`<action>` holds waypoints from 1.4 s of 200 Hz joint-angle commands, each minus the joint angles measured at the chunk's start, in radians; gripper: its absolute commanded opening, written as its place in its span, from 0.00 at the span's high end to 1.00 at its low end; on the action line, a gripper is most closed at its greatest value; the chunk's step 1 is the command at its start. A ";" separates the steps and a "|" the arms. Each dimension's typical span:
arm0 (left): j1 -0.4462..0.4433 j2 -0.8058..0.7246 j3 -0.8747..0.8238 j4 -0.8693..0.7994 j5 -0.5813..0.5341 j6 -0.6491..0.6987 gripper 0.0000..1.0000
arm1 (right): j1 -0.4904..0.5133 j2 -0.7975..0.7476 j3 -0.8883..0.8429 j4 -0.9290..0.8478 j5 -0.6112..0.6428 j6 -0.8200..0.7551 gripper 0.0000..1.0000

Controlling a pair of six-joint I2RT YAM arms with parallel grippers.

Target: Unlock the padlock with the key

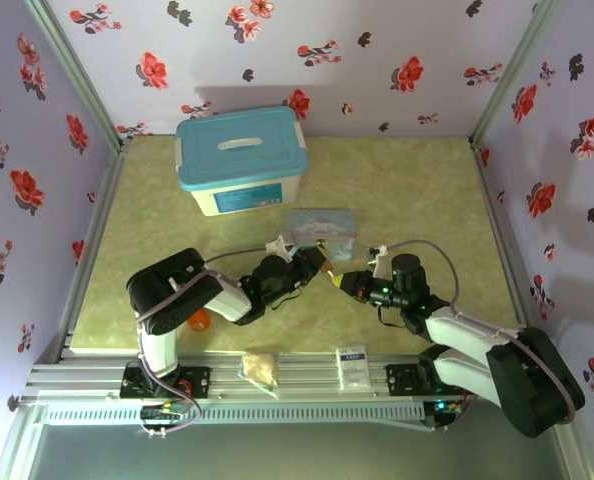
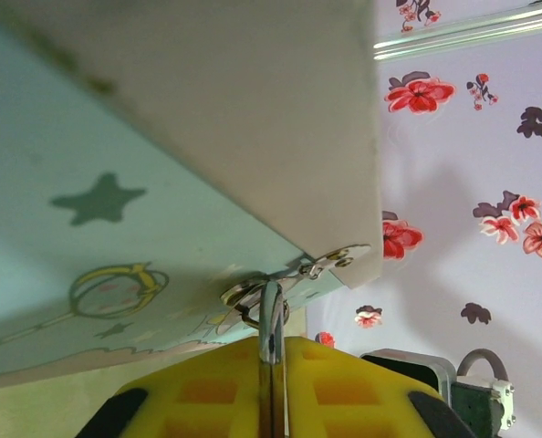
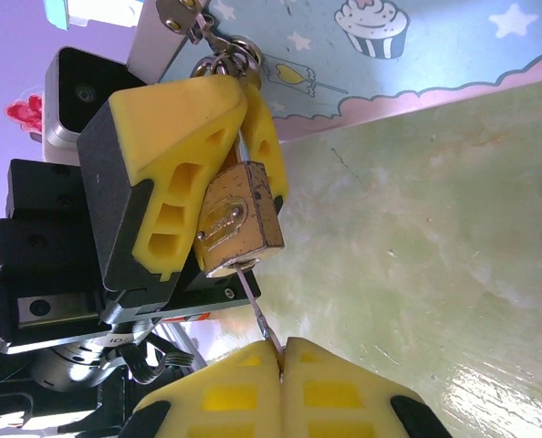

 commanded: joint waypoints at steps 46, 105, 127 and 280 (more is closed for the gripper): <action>-0.037 0.023 0.057 0.090 0.037 -0.020 1.00 | -0.015 -0.014 0.003 0.035 0.030 0.033 1.00; -0.044 0.021 0.048 0.090 0.031 -0.005 1.00 | -0.046 0.017 -0.011 0.100 0.016 0.100 1.00; -0.066 -0.052 0.049 -0.006 -0.002 0.089 1.00 | -0.047 0.018 -0.023 0.150 0.003 0.156 1.00; -0.070 0.029 0.068 0.079 0.009 0.021 1.00 | -0.113 0.165 -0.021 0.469 -0.058 0.381 1.00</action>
